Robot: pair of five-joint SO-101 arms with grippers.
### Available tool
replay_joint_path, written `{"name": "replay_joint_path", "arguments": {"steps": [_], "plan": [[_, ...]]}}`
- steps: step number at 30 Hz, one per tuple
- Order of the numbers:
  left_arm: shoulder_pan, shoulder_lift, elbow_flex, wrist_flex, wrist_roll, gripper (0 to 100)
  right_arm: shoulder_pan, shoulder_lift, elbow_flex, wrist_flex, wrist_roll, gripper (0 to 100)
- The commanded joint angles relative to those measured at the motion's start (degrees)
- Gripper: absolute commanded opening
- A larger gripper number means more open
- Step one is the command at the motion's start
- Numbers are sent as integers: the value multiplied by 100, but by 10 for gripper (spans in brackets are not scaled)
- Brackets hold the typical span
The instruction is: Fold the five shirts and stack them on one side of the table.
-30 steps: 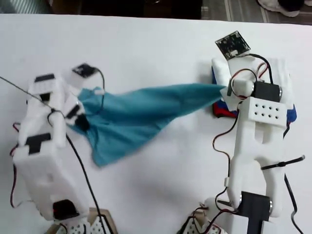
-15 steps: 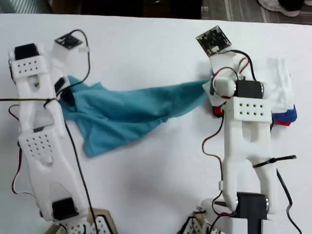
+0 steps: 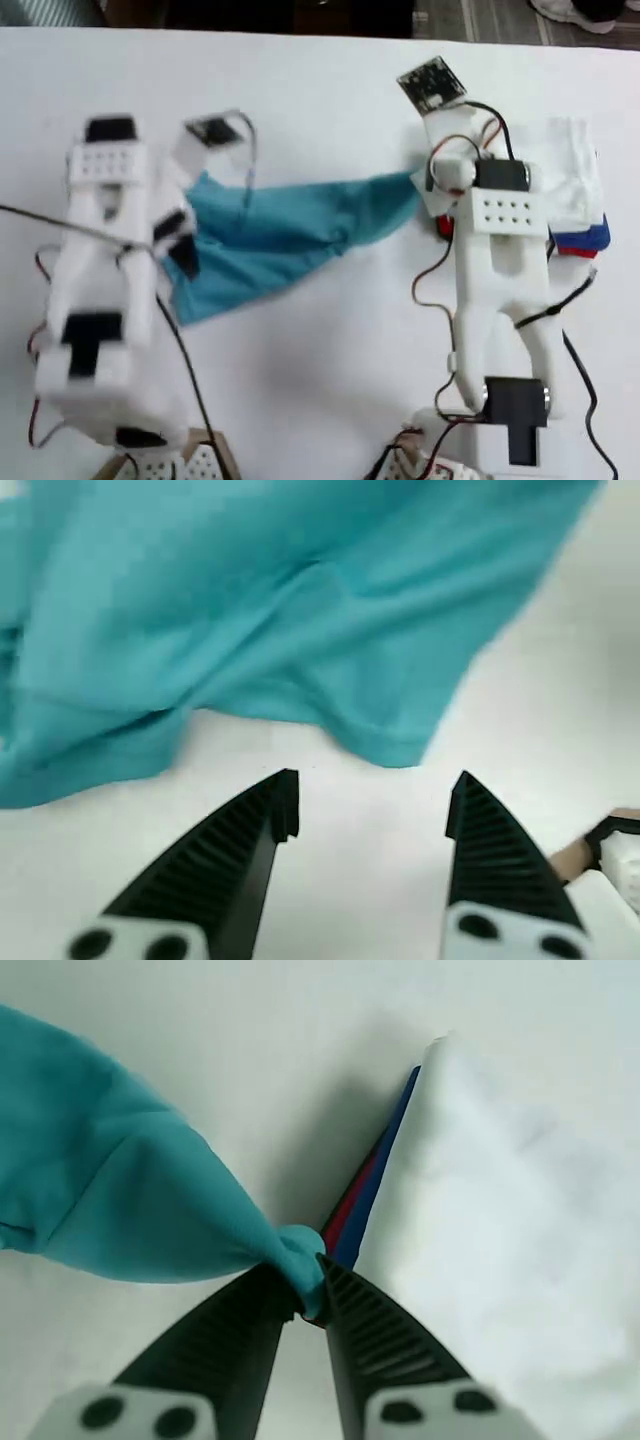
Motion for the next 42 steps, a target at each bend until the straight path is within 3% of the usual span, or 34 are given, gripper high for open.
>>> {"name": "replay_joint_path", "arguments": {"steps": [1, 7, 19, 31, 42], "plan": [[457, -1512, 2149, -897, -185, 255, 66, -4, -220, -110, -35, 20], [563, -1969, 3644, -1934, -202, 256, 163, 4, -440, -101, -35, 20], [484, -396, 3213, -3112, -149, 256, 532, 4, -563, -66, -26, 20], [62, 1275, 1156, -2488, -149, 255, 585, 40, -554, -66, -35, 20], [158, 1310, -110, -1002, -176, 204, 585, 40, -554, -66, -35, 20]]}}
